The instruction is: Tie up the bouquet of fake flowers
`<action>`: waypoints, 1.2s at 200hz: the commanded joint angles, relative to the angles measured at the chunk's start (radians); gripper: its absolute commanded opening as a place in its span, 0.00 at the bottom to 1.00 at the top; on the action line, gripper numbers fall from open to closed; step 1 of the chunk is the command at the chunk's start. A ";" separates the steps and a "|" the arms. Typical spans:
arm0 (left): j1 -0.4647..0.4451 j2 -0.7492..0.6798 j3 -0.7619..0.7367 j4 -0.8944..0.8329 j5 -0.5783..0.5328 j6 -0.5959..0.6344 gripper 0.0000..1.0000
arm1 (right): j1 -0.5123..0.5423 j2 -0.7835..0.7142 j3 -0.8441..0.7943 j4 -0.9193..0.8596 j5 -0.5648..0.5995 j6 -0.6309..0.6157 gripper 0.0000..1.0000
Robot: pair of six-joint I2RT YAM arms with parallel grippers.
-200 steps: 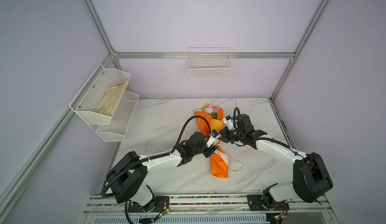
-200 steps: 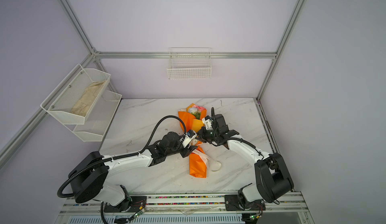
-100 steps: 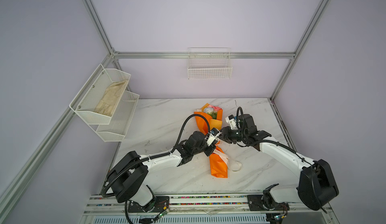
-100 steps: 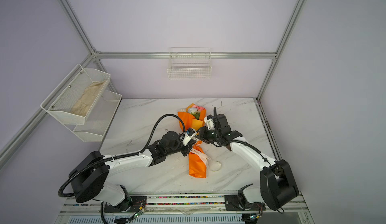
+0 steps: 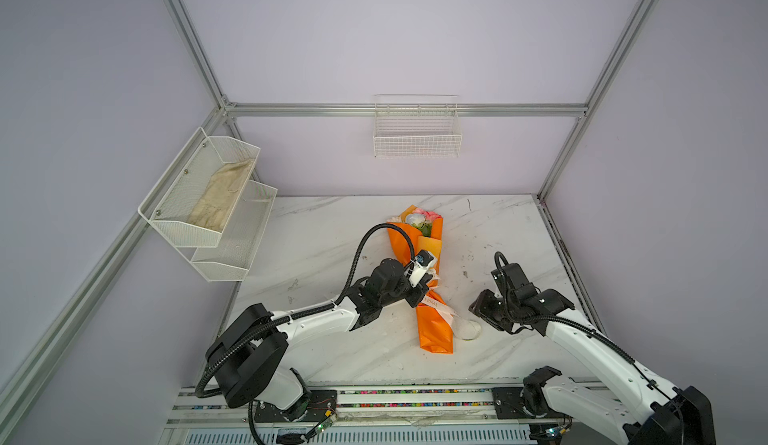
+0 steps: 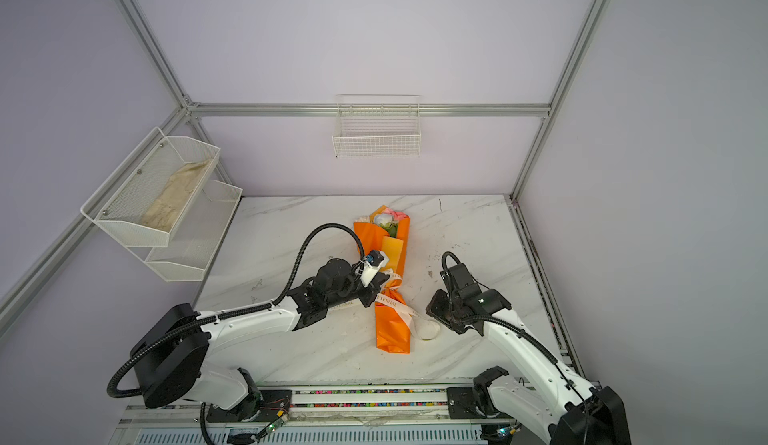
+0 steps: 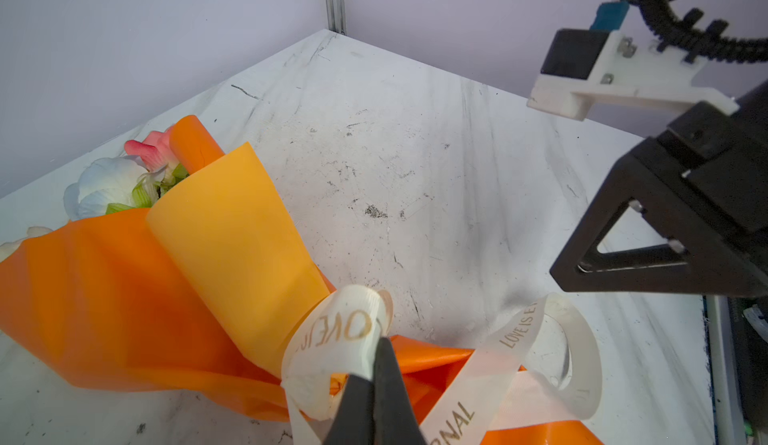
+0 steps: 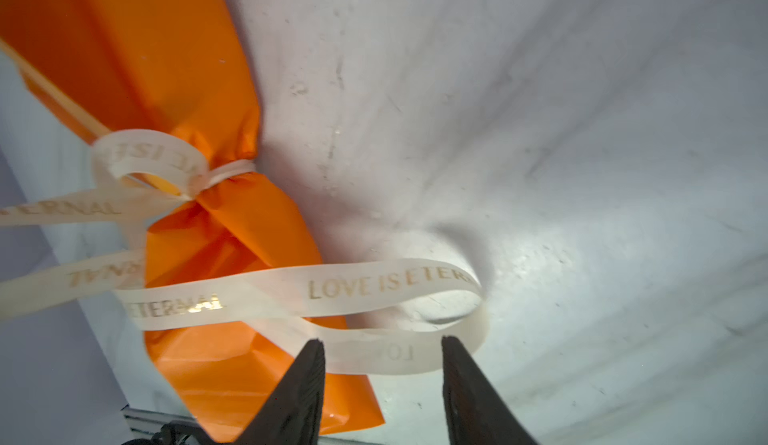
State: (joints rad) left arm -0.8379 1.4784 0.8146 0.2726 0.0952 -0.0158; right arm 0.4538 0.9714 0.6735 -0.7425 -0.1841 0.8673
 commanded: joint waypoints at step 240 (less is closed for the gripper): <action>0.008 -0.027 -0.051 -0.003 -0.001 -0.060 0.00 | -0.001 0.287 0.364 0.086 0.451 -0.516 0.07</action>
State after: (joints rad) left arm -0.8368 1.4784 0.8059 0.2501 0.0967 -0.0349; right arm 0.4515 1.1828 1.0325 -0.6365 0.3553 0.4824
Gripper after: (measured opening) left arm 0.047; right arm 0.054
